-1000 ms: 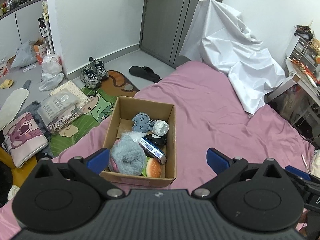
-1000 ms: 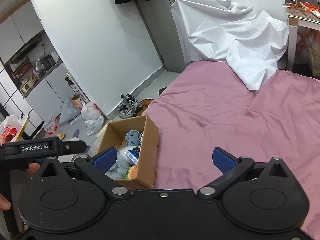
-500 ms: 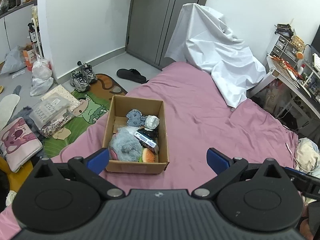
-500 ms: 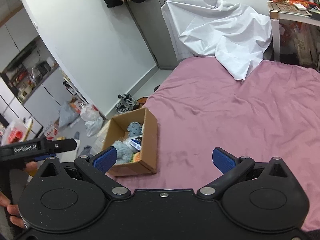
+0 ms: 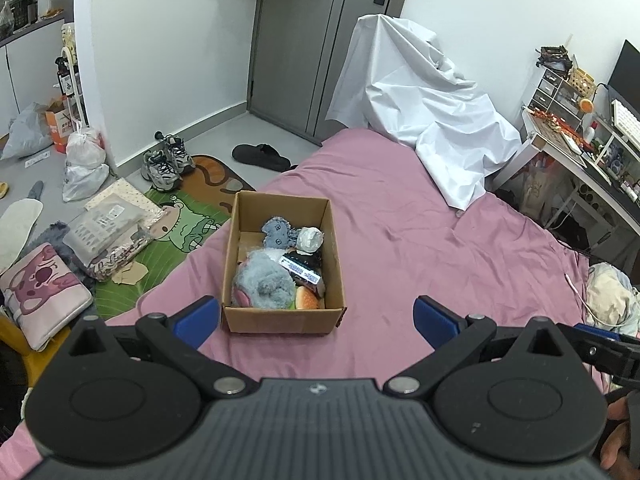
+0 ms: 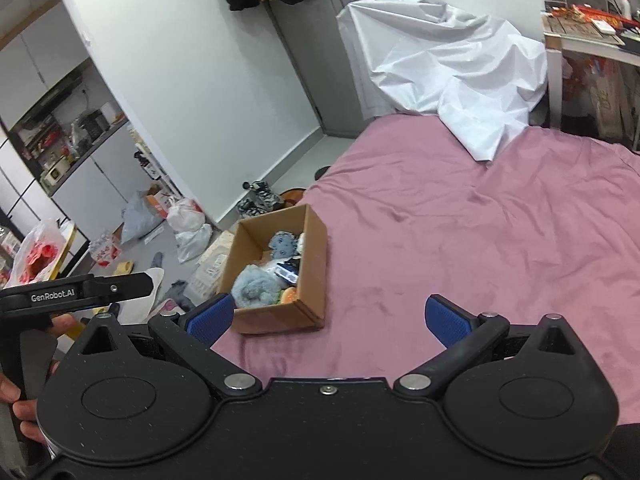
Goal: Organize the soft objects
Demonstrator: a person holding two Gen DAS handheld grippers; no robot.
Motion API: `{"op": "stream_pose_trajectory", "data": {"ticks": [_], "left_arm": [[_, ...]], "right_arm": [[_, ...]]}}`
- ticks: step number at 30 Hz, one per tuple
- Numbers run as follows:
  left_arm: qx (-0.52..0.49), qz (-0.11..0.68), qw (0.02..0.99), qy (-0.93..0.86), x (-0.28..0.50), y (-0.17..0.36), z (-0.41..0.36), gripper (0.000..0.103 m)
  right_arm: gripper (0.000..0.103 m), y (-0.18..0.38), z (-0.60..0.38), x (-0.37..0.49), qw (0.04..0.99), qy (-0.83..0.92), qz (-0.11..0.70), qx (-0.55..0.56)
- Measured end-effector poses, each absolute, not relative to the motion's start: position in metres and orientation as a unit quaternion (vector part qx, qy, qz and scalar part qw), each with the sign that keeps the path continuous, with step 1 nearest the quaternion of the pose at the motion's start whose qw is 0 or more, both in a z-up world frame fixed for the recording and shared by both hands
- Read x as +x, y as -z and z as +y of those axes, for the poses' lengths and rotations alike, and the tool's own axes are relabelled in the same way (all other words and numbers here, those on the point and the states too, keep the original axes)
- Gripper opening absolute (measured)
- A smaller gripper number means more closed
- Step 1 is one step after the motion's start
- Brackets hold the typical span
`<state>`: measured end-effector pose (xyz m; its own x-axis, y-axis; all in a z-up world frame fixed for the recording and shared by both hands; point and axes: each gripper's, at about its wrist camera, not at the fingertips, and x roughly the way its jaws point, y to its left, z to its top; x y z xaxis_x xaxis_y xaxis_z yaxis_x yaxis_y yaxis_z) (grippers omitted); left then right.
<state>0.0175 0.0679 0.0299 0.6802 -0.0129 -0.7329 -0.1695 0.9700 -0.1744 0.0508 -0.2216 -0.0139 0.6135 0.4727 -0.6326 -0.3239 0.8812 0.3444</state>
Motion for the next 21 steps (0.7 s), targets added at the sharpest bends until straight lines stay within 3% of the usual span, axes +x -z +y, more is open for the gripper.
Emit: {"op": "stream_pose_trajectory", "data": {"ticks": [21], "left_arm": [[-0.09,0.396,0.913,-0.05,0.003,-0.04,0.071,0.103]], "right_arm": [[0.103,0.009,-0.217,0.042,0.897,-0.225,0.367,0.097]]}}
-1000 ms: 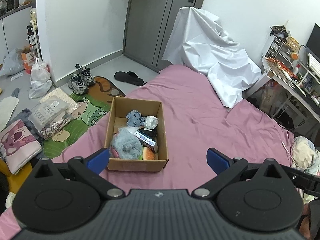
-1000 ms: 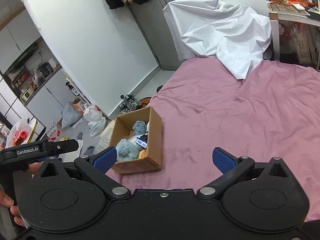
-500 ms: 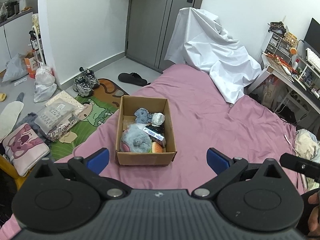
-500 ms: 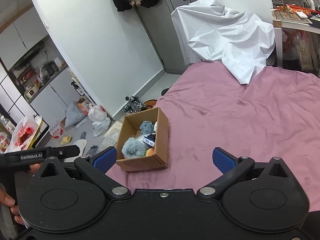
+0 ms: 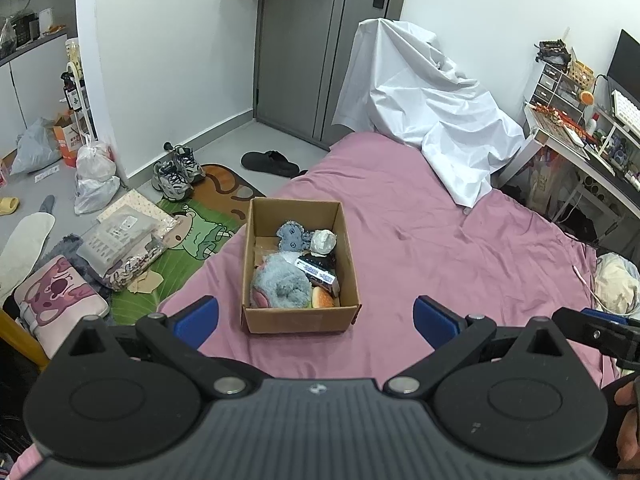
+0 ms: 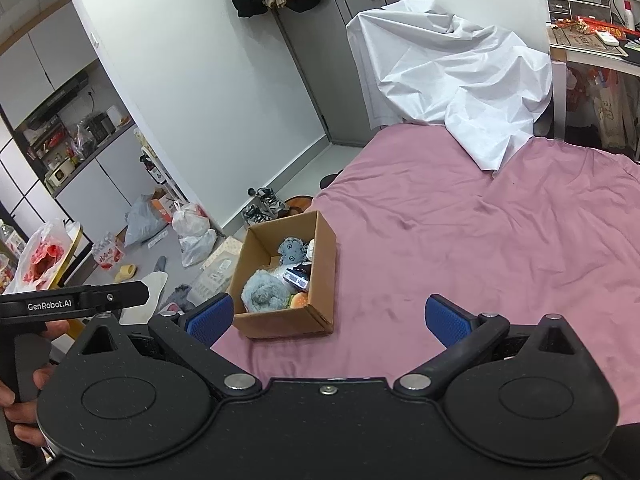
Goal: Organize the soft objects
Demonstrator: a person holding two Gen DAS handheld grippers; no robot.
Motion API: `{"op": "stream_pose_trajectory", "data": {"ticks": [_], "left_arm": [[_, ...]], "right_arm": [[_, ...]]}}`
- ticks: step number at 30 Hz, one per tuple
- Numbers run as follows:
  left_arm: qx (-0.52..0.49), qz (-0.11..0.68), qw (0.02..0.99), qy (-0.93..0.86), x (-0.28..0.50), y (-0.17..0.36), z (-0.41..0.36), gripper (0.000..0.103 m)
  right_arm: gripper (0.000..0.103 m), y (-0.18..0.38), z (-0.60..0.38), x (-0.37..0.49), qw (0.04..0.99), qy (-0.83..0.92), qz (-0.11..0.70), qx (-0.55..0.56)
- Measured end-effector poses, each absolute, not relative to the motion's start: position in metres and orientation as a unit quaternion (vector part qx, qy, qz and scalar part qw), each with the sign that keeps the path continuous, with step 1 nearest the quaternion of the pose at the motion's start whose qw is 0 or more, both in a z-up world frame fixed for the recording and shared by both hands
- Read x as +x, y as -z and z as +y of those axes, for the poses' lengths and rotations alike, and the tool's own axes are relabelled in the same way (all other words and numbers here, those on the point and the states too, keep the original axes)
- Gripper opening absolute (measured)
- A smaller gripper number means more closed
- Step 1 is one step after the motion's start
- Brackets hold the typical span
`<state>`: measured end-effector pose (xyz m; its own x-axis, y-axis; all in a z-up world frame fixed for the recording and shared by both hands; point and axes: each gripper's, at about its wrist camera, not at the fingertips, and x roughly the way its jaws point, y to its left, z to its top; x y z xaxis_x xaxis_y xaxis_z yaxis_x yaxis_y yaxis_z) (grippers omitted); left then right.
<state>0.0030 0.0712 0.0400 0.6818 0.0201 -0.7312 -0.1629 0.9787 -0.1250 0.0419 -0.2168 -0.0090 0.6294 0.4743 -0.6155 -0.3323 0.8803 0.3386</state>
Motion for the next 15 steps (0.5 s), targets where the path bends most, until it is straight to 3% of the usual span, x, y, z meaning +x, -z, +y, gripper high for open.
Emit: {"op": "stream_pose_trajectory", "data": {"ticks": [15], "left_arm": [[-0.084,0.408,0.908,-0.052,0.003,-0.036,0.0658,0.103]], "right_arm": [[0.103,0.0092,-0.2166,0.0407,0.896,-0.227,0.369,0.099]]}}
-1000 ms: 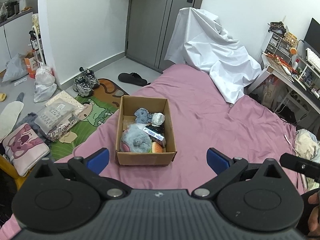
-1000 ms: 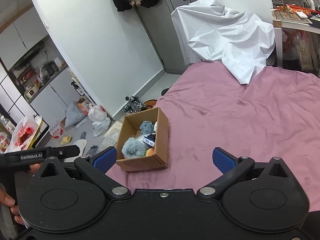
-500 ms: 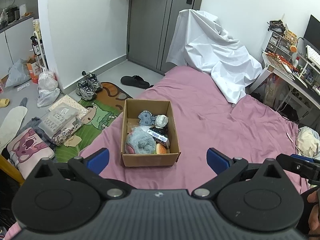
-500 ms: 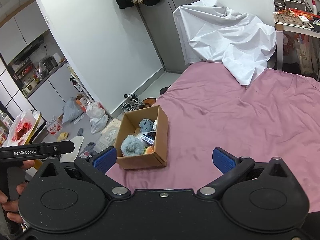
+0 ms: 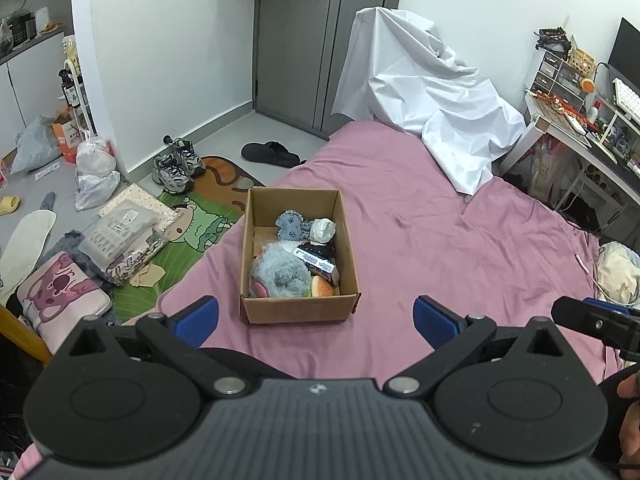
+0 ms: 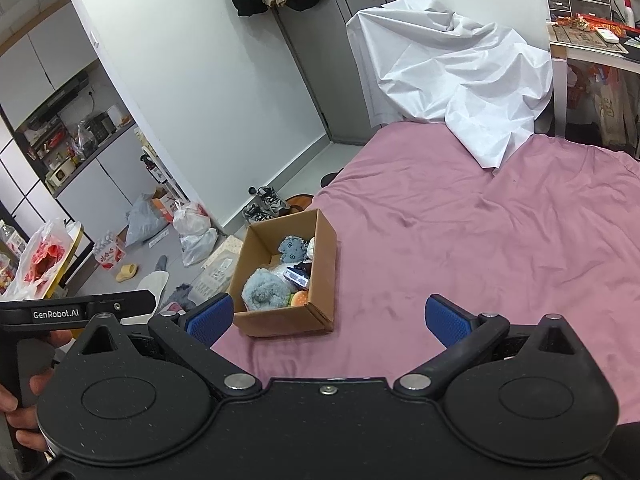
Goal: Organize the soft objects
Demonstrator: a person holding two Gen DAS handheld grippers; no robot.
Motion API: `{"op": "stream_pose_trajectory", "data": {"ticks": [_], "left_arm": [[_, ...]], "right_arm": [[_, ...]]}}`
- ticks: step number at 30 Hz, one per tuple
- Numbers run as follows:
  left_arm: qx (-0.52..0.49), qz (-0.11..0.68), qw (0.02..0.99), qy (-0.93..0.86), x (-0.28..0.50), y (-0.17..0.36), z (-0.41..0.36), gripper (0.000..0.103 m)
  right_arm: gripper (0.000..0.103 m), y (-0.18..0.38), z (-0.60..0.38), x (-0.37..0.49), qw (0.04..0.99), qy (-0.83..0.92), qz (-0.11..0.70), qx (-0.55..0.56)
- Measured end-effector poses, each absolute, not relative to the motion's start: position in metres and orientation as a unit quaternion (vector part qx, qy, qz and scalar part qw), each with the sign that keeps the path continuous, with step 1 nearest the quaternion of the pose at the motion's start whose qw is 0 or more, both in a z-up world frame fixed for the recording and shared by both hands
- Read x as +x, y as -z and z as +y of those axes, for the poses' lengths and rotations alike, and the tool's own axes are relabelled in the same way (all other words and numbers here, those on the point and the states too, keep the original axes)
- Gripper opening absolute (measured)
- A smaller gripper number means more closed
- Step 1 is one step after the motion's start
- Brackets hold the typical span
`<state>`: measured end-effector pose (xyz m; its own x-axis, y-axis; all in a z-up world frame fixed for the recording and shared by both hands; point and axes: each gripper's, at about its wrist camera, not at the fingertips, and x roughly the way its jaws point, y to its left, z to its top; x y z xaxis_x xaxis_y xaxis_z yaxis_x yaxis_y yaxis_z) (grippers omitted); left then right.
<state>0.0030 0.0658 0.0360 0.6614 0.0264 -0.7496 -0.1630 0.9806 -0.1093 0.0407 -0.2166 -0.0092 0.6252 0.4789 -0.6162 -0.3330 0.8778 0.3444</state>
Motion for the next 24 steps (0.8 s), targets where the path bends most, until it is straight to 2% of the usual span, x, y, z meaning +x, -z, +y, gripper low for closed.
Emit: {"op": "stream_pose_trajectory", "data": {"ticks": [24], "left_arm": [[-0.073,0.419,0.903,-0.058,0.0039,-0.0326,0.0663,0.103]], "right_arm": [[0.103,0.0104,-0.2124,0.0414,0.896,-0.22,0.376,0.086]]}}
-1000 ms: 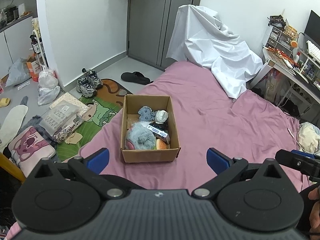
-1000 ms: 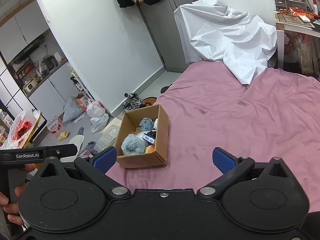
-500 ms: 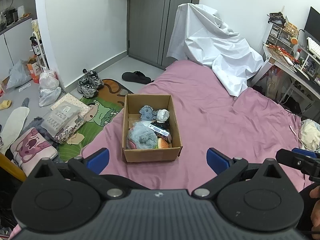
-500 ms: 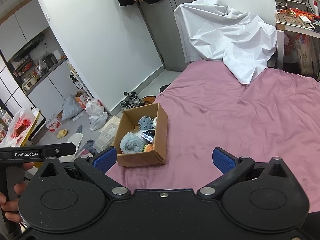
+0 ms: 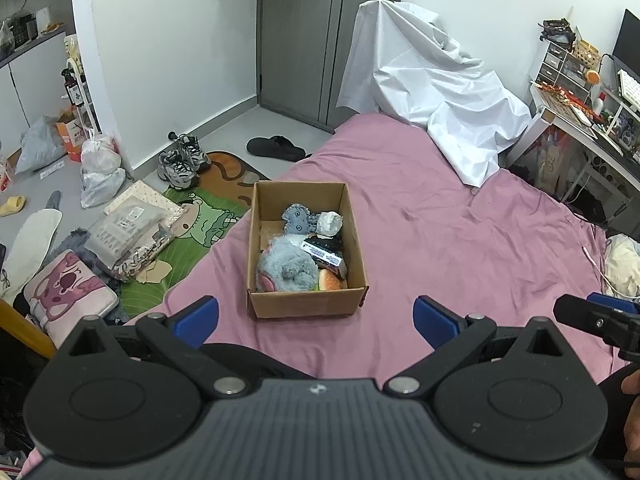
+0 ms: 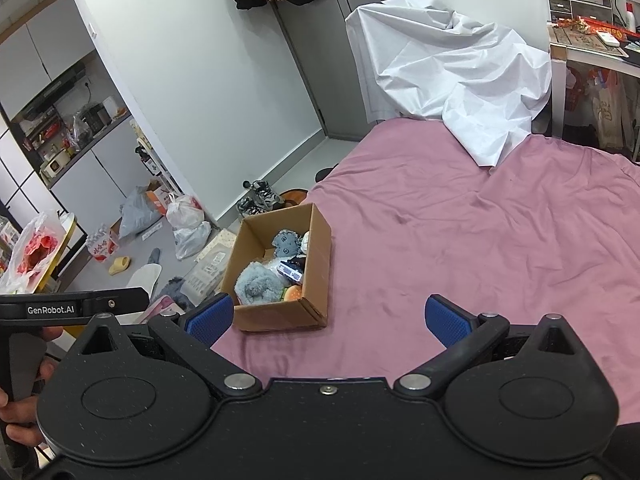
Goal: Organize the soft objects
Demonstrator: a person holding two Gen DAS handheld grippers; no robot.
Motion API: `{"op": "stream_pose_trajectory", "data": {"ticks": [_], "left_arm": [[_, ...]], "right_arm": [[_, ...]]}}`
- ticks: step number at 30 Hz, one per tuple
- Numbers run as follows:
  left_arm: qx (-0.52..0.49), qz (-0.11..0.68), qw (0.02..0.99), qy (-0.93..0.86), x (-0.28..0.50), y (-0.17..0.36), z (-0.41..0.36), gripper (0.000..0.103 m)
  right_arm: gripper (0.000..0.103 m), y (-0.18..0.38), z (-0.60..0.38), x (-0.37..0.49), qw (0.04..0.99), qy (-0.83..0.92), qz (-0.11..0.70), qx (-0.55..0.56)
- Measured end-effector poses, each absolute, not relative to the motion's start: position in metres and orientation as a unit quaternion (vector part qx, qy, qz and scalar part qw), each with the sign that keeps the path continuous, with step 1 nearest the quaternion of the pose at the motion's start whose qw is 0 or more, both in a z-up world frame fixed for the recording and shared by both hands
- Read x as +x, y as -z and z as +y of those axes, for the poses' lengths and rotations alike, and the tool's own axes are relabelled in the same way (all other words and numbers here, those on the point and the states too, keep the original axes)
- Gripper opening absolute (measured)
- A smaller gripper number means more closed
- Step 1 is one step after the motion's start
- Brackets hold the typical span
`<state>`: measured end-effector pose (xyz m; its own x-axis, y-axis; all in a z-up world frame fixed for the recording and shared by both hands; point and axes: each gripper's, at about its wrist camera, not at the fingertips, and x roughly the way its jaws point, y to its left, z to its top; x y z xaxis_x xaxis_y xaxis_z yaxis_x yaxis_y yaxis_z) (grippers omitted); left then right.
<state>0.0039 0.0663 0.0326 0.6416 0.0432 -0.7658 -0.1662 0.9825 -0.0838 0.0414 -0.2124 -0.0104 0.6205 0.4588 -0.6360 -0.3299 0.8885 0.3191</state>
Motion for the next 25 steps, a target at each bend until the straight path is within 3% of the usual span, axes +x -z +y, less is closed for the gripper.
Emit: {"op": "stream_pose_trajectory", "data": {"ticks": [25], "left_arm": [[-0.061,0.422,0.904,-0.032,0.019,-0.025,0.051,0.103]], "right_arm": [[0.103,0.015,-0.218,0.048,0.896,-0.214,0.381,0.086]]}}
